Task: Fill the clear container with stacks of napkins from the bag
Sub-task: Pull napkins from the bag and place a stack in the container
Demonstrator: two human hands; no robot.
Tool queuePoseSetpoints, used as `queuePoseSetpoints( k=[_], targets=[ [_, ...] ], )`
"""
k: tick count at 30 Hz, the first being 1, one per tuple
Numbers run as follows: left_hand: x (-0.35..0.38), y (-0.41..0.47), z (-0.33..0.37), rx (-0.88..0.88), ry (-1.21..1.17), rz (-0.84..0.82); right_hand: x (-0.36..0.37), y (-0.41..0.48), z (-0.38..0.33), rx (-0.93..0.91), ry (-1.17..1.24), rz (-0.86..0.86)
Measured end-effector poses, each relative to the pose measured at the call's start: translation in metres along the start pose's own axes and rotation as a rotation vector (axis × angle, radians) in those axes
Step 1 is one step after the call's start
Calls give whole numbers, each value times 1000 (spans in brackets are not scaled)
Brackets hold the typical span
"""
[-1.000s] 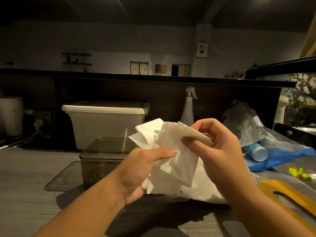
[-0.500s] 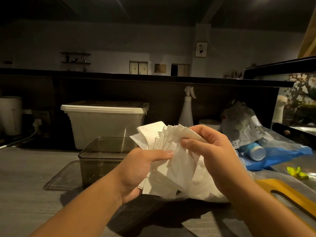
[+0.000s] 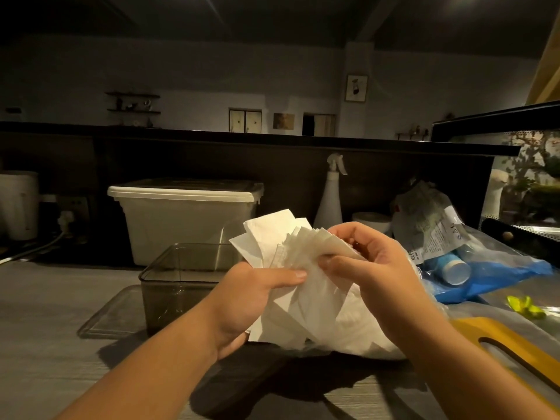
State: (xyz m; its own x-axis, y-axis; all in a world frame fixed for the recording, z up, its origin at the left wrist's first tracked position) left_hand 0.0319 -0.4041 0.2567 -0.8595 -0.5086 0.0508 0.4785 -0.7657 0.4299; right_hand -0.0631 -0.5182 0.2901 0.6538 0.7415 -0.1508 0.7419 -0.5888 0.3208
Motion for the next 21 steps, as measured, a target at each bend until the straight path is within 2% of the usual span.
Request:
queuePoseSetpoints(
  k=[8, 17, 19, 21],
  targets=[
    [0, 1, -2, 0, -13, -8, 0, -1, 1, 19, 55, 9],
    [1, 1, -4, -94, -293, 49, -9, -3, -5, -35, 131, 85],
    [-4, 2, 0, -61, -299, 87, -9, -4, -8, -41, 162, 30],
    [-11, 3, 4, -26, -273, 139, -3, -7, -15, -57, 229, -129]
  ],
)
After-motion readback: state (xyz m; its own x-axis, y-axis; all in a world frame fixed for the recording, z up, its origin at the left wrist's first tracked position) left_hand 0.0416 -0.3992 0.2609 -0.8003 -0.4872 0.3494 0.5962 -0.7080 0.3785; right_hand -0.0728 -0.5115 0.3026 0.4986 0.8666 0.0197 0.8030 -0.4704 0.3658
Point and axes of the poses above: each hand's wrist, its own y-axis towards the middle knuckle, its own x-axis out of the palm, z = x × y, the point moved 8 cm from there along y, towards the middle knuckle, and after that the axes turned 15 degrees about x, right-handed, at the moved point
